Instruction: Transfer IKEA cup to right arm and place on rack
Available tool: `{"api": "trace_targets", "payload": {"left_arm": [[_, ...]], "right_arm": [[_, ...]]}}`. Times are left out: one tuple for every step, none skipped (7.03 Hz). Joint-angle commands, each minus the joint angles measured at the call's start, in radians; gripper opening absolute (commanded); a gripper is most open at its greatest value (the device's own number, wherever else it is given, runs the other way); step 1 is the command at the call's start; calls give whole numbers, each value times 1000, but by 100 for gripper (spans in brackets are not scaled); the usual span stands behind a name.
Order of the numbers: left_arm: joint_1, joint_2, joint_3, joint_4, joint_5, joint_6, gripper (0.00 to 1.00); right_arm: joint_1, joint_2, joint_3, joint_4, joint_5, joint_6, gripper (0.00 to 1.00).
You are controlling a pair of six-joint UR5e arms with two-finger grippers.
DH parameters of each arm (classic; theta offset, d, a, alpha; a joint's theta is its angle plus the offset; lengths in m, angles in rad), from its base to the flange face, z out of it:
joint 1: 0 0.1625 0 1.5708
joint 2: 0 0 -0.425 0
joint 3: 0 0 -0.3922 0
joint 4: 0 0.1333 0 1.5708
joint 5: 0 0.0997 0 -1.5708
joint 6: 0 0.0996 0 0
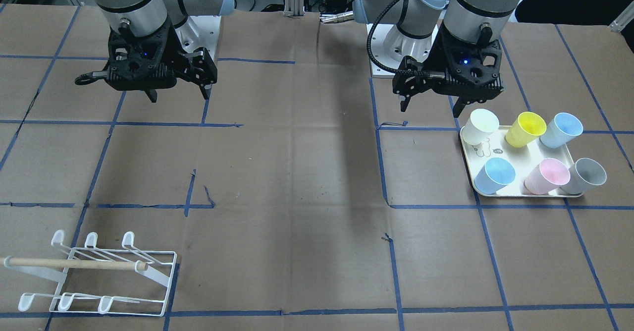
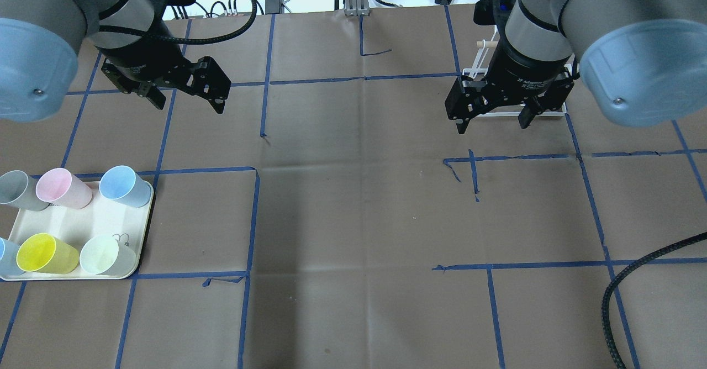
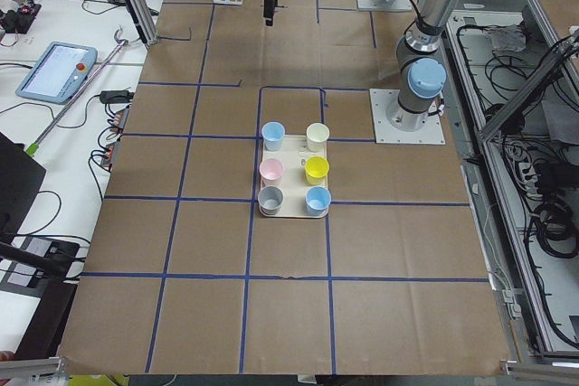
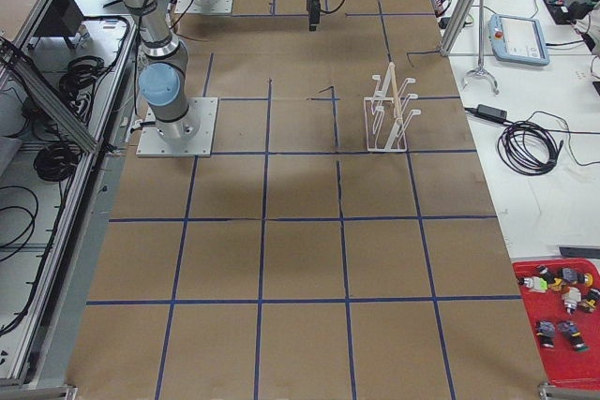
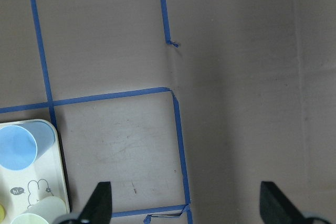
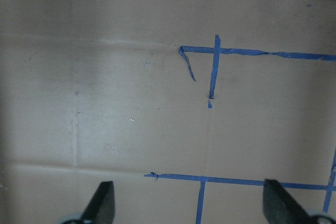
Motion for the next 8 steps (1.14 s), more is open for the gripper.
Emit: {"api": "trace_targets", "payload": {"left_arm": [[0, 0, 0, 0, 1, 0, 100], [0, 3, -3, 0, 2, 0, 100], [0, 1, -5, 0, 0, 0, 100], [0, 1, -3, 0, 0, 0, 100], [0, 6, -8, 0, 1, 0, 100], [0, 12, -11, 0, 2, 2, 100], [1, 23, -32, 0, -2, 5, 100], [5, 24, -34, 0, -2, 5, 100]], "right_arm": [[0, 0, 0, -2, 0, 2, 100], [0, 0, 0, -2, 0, 2, 100], [0, 0, 0, -2, 0, 2, 100], [0, -1, 0, -2, 0, 2, 100], [0, -1, 0, -2, 0, 0, 100], [0, -1, 0, -2, 0, 0, 100], [0, -1, 0, -2, 0, 0, 100], [0, 0, 0, -2, 0, 0, 100]]}}
